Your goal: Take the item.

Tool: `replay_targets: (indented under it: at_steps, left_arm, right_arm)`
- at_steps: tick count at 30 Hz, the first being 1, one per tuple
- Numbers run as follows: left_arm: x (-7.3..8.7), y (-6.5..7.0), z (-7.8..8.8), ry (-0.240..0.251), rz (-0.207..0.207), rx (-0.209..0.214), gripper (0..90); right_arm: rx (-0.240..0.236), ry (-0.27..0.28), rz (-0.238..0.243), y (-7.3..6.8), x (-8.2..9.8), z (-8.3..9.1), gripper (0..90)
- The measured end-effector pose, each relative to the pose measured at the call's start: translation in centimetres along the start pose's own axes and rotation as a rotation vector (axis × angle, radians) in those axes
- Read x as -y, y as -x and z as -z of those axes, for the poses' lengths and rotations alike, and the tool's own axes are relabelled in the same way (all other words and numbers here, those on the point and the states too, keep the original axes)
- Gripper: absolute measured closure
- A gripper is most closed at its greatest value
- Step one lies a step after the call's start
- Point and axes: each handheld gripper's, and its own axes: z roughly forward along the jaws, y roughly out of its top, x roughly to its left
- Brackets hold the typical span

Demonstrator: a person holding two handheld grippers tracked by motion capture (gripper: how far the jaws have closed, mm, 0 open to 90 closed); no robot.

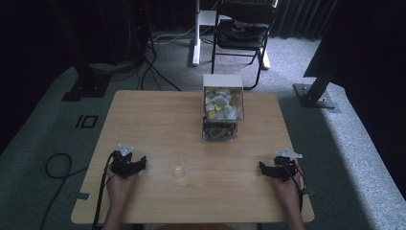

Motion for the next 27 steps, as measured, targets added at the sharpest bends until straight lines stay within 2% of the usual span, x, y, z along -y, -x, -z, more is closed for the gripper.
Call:
replay_targets:
  at_steps: [6,20,24,27]
  left_arm:
    - [0.01,0.03,0.0,0.0,0.003,-0.002,29.8]
    - [0.02,0.05,0.01,0.0,0.003,-0.002,29.8]
    - [0.02,0.05,0.01,0.001,0.003,-0.002,29.8]
    - [0.02,0.05,0.01,0.001,0.003,-0.002,29.8]
  right_arm:
    - [0.016,0.0,-0.015,-0.3,0.06,0.08,12.1]
    - [0.008,-0.017,-0.009,-0.44,-0.09,0.17,12.5]
    - [0.007,-0.016,-0.015,-0.43,-0.08,0.43,18.9]
    - [-0.004,-0.017,-0.012,-0.59,-0.1,0.53,19.4]
